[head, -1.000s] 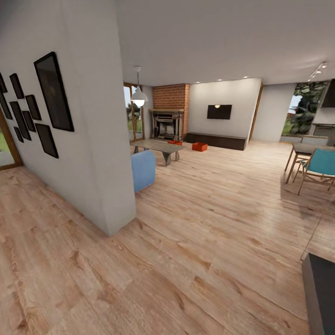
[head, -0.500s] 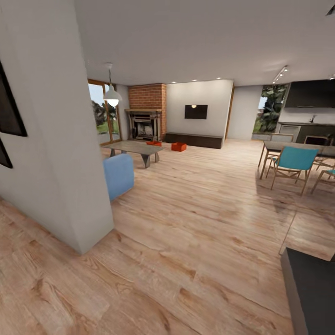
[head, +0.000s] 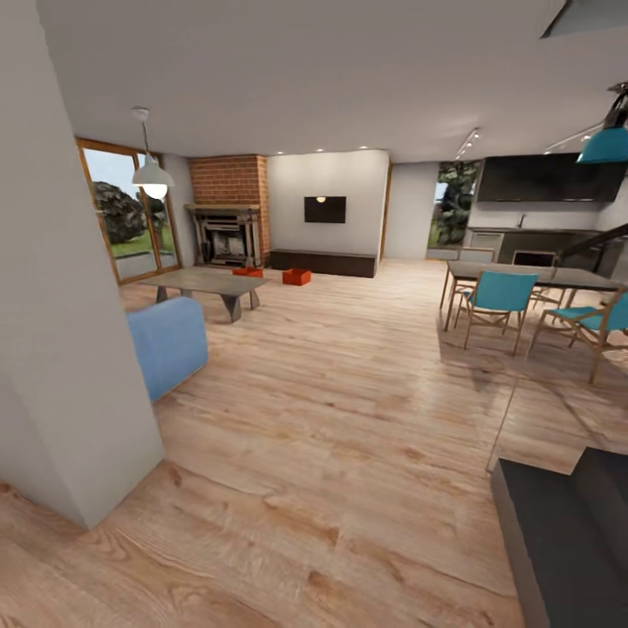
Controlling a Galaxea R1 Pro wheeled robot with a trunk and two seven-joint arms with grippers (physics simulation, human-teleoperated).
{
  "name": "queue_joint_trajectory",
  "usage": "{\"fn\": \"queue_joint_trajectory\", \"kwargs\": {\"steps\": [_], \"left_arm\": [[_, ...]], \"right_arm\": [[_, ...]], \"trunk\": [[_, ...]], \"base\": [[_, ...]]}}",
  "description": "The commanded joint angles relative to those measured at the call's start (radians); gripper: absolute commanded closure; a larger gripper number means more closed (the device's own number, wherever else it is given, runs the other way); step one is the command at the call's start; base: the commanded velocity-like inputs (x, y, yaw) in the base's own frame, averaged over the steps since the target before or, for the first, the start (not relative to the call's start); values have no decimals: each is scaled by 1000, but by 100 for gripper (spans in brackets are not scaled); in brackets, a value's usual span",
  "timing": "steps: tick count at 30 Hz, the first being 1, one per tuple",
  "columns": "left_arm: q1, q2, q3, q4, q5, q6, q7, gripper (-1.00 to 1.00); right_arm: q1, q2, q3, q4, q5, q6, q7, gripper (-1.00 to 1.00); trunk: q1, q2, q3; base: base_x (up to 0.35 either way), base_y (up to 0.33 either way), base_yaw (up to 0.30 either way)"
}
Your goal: Move the two storage containers from the living room to the garage. In the garage, place one container on the floor and stack the other container on top of it (either order is fine).
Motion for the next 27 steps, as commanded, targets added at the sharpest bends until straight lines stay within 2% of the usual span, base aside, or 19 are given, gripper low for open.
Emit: {"fn": "queue_joint_trajectory", "kwargs": {"steps": [1,7,27], "left_arm": [[0,0,4,0,2,-3,0,-100],[0,-1,4,0,2,-3,0,-100],[0,0,4,0,2,0,0,-100]], "right_arm": [[-1,0,6,1,4,-3,1,-100],[-1,0,6,1,4,-3,1,-100],[-1,1,6,1,4,-3,1,-100]], "trunk": [[1,0,-1],[1,0,-1],[1,0,-1]], "base": [[324,0,-289],[324,0,-214],[324,0,-6]]}}
